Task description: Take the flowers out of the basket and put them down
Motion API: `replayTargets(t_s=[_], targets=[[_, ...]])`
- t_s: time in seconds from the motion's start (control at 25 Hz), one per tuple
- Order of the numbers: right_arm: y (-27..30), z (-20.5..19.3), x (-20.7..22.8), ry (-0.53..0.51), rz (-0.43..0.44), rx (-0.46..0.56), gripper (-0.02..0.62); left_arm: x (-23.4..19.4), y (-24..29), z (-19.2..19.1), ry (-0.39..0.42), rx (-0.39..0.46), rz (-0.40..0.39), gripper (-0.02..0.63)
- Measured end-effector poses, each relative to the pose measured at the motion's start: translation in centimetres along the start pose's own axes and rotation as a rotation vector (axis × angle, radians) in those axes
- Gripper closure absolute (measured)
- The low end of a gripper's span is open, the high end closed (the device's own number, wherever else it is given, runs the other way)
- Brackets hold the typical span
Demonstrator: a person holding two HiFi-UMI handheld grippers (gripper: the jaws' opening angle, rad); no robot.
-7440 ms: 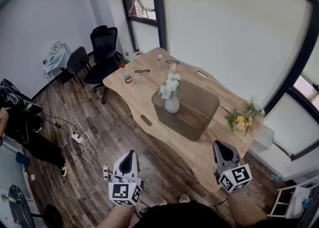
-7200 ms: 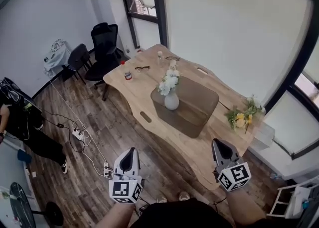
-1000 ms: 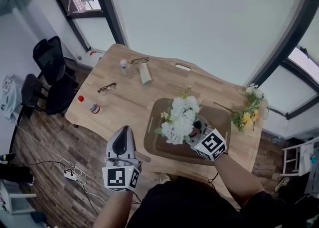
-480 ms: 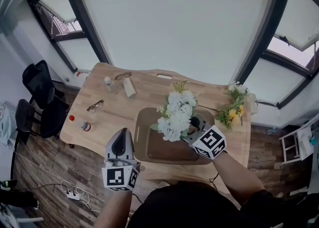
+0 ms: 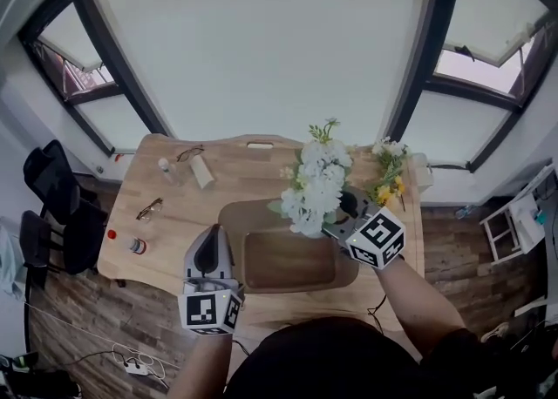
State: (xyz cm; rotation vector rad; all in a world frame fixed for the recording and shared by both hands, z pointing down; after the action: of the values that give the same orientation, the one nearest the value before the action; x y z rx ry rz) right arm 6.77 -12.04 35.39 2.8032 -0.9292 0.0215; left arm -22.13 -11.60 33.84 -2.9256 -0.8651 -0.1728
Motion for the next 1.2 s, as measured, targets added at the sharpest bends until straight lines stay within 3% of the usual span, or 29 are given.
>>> replayTargets(t_s=[0.44,0.92,1.2], targets=[[-6.4,2.4,2.9,-0.006,-0.123,0.032,0.331,4.5,4.1,0.3,-0.015,0.017,-0.115,0.606],[-8.4,3.3,1.6,0.002,-0.273,0.054,0.331,4.5,7.3,-0.1,-0.043,0.049,-0.272,0.606],[-15.2,0.7,3.8,0.033,-0.358,0.062,0.331,11.6,10.0,0.4,-0.044,0.06,-0.37,0.606]])
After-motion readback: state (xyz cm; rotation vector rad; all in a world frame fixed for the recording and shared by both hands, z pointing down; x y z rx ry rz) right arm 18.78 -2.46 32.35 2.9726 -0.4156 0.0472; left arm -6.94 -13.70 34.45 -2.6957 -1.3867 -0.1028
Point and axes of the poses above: the fingertips, and each gripper's own axes: y forward along the fingers, x to its right, z out of its top, the point moved 9 cm from there along -y, backward along the fingers, and after that the axes turned 7 degrees about y, right-handed, at the moved point
